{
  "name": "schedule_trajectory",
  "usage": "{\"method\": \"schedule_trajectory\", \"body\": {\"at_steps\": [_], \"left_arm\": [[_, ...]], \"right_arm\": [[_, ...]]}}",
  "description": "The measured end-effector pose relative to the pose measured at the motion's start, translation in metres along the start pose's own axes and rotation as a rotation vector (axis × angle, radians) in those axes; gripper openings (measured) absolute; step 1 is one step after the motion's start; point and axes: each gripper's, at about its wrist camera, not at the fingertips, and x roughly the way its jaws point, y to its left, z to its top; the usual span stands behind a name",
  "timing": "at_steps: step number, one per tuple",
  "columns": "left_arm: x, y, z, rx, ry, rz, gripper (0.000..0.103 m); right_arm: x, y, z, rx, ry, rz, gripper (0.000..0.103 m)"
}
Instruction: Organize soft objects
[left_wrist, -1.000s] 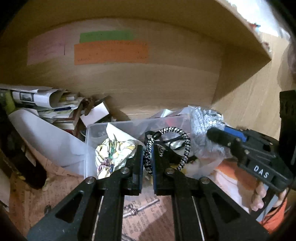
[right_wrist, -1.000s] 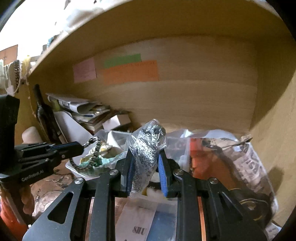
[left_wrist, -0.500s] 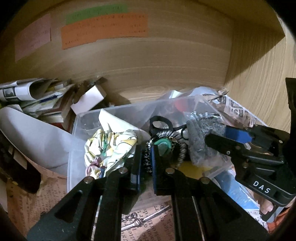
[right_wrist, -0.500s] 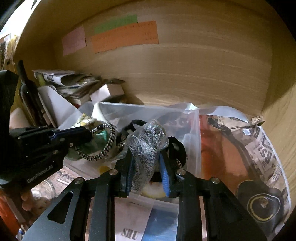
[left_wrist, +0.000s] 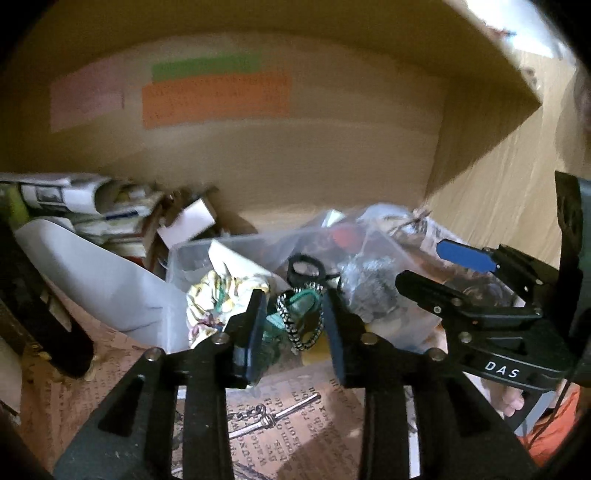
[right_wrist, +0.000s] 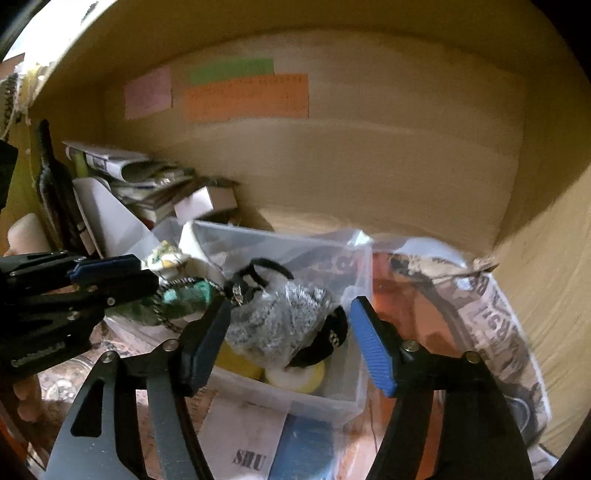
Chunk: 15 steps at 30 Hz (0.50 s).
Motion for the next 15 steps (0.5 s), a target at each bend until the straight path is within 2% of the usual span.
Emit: {"method": "schedule_trajectory", "body": {"at_steps": [5,15], "left_arm": [[-0.035,-0.002,0.006,-0.005,-0.083,0.001,0.034],[-0.103,-0.01,0.005,0.01,-0.247,0.032,0.055]], "right_arm": [[-0.034,0.006,0.009,-0.005,-0.087,0.015,0.065],[-0.095,0.023,0.019,-0.001,-0.251,0.056,0.074]]}}
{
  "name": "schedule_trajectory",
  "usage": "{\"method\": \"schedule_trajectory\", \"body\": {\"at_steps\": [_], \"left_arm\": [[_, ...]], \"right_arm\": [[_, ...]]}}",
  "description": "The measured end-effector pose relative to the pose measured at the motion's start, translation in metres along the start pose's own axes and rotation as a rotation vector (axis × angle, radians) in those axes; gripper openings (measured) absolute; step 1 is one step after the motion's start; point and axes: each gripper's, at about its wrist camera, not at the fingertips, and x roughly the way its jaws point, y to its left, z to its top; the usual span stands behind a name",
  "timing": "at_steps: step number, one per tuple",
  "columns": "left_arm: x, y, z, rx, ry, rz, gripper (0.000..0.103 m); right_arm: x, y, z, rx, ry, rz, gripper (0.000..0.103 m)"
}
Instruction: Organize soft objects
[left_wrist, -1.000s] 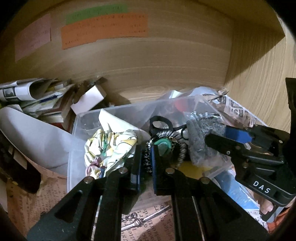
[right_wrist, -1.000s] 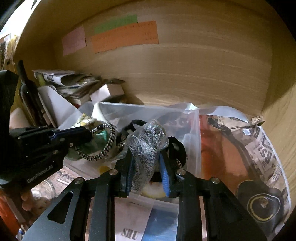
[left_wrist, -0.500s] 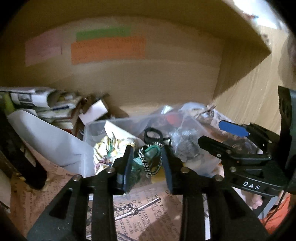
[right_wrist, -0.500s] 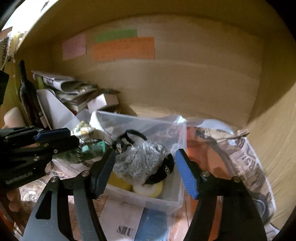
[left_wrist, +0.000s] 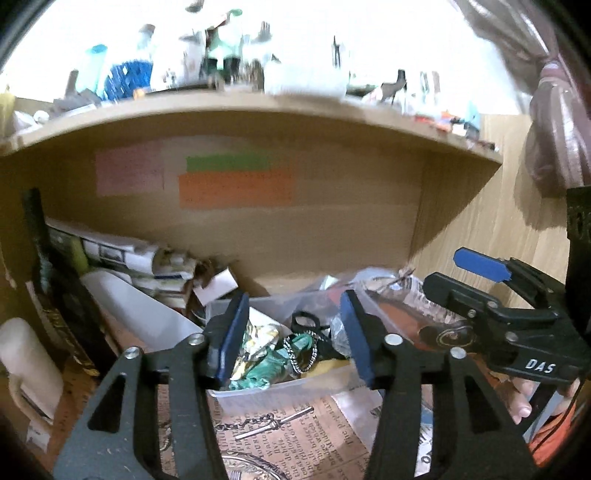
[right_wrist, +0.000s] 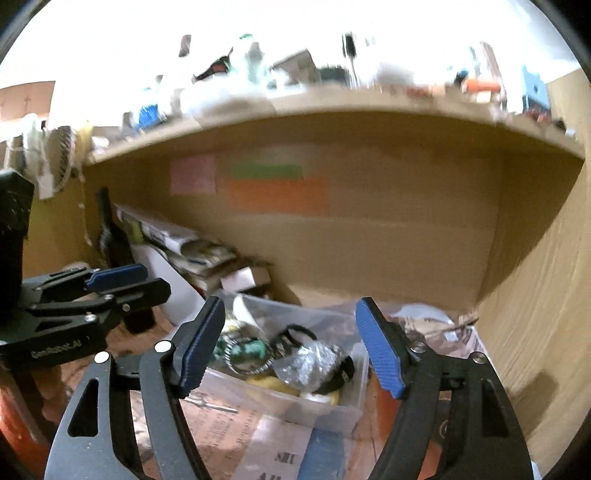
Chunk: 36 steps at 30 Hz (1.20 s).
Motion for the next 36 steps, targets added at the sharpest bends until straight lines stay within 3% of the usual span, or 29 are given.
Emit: {"method": "schedule_trajectory", "body": {"at_steps": [6,13,19,24,36], "left_arm": [[-0.024,-0.001,0.001,-0.005,-0.051,0.013,0.066],[-0.043,-0.004,0.002,-0.009,-0.095,0.031,0.086],[-0.052,-0.004,0.0,-0.017,-0.118,0.045,0.095],[-0.053,-0.005,-0.001,-0.019,-0.119,0.051,0.097],[-0.052,-0.004,-0.001,-0.03,-0.114,0.056,0.1]], "right_arm": [[-0.023,0.01,0.005,-0.005,-0.068,0.008,0.082],[-0.039,0.014,0.004,0.005,-0.101,0.015,0.09],[-0.046,0.013,0.001,0.016,-0.111,0.015,0.098],[-0.047,0.013,0.0,0.021,-0.117,0.01,0.103],[-0.048,0.01,-0.001,0.041,-0.114,0.018,0.103]]}}
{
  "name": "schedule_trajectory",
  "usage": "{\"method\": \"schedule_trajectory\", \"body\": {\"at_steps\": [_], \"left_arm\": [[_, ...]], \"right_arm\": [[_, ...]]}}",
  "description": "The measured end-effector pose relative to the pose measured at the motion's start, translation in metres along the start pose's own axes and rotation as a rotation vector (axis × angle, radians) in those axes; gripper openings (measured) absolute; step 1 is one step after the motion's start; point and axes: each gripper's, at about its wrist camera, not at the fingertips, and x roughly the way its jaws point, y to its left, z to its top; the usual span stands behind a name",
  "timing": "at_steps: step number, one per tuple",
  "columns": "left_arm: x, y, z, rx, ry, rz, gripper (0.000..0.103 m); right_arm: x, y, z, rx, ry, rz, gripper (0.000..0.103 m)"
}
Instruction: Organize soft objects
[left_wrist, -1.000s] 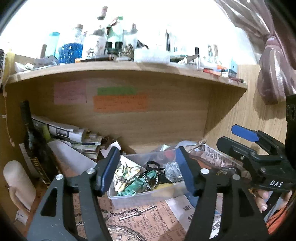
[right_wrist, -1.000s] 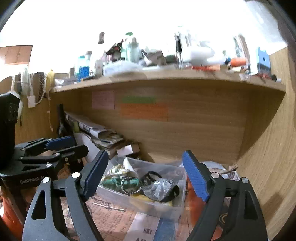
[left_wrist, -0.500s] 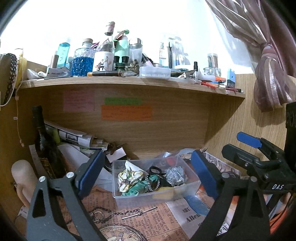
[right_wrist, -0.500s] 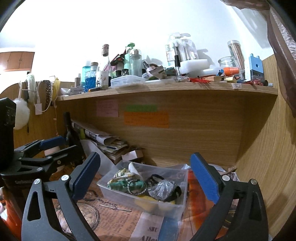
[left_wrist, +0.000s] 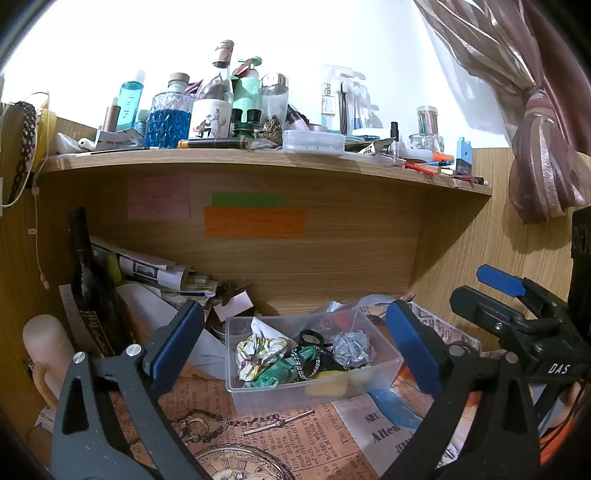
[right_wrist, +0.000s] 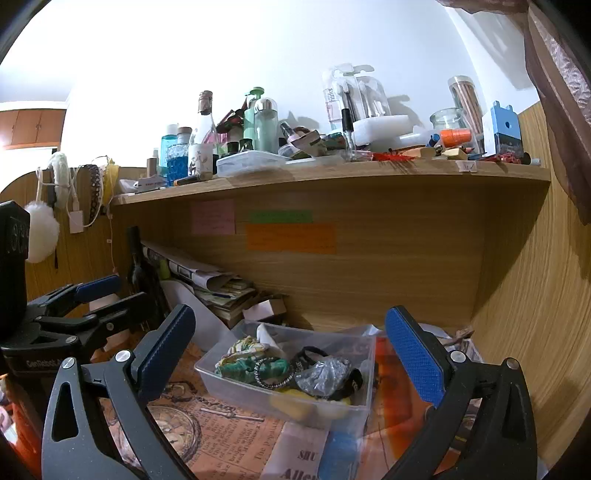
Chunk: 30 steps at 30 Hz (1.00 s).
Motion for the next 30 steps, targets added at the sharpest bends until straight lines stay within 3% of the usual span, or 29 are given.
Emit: {"method": "schedule_trajectory", "body": {"at_steps": [30], "left_arm": [[0.0028,0.0045,-0.0039,0.0,0.01,-0.009,0.102]], "right_arm": [[0.0006,0.0033,-0.0027,0.0,-0.002,0.011,0.103]]}}
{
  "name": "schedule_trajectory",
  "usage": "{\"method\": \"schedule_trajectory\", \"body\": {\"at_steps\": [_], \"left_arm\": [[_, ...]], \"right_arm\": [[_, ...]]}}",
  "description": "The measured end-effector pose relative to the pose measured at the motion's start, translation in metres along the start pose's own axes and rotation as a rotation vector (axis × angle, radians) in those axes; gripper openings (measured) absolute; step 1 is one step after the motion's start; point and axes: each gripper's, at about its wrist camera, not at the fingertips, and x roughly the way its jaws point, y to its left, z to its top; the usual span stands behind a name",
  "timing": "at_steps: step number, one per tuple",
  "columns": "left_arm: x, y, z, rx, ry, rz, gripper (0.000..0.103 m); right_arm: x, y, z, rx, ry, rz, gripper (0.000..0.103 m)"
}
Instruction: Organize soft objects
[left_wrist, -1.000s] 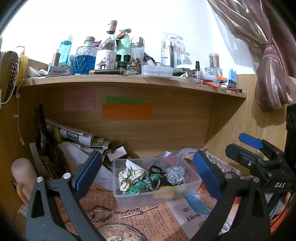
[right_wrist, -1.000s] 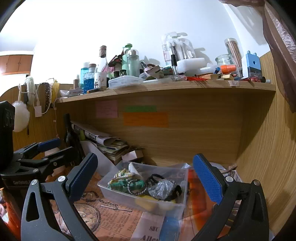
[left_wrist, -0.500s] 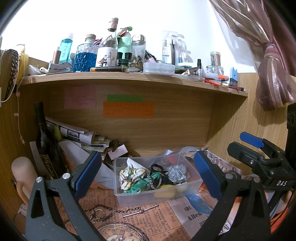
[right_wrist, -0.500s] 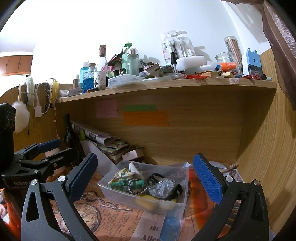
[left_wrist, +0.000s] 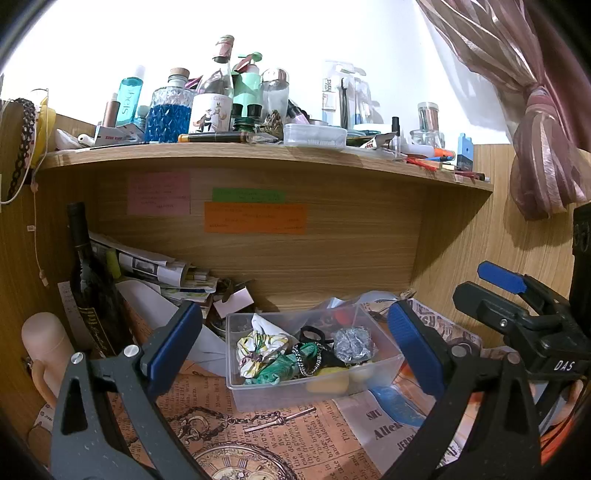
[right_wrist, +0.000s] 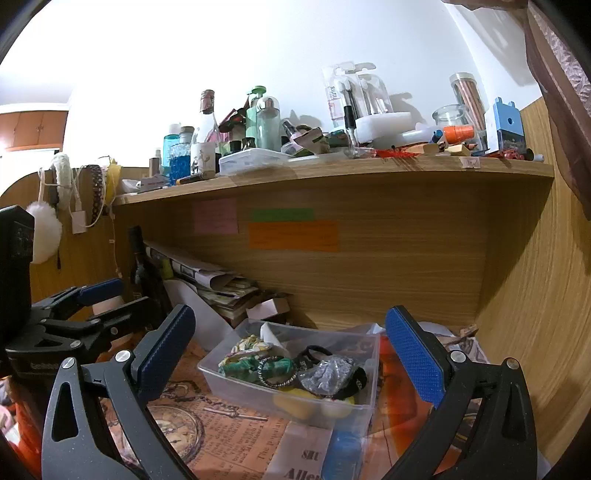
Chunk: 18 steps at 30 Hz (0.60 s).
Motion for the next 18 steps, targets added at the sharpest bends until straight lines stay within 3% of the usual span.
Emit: {"method": "schedule_trajectory", "body": {"at_steps": [18], "left_arm": [[0.0009,0.0018,-0.0006,0.001,0.005,-0.008,0.102]], "right_arm": [[-0.0006,0.0015,0.0007,0.0,-0.001,-0.004,0.103]]}}
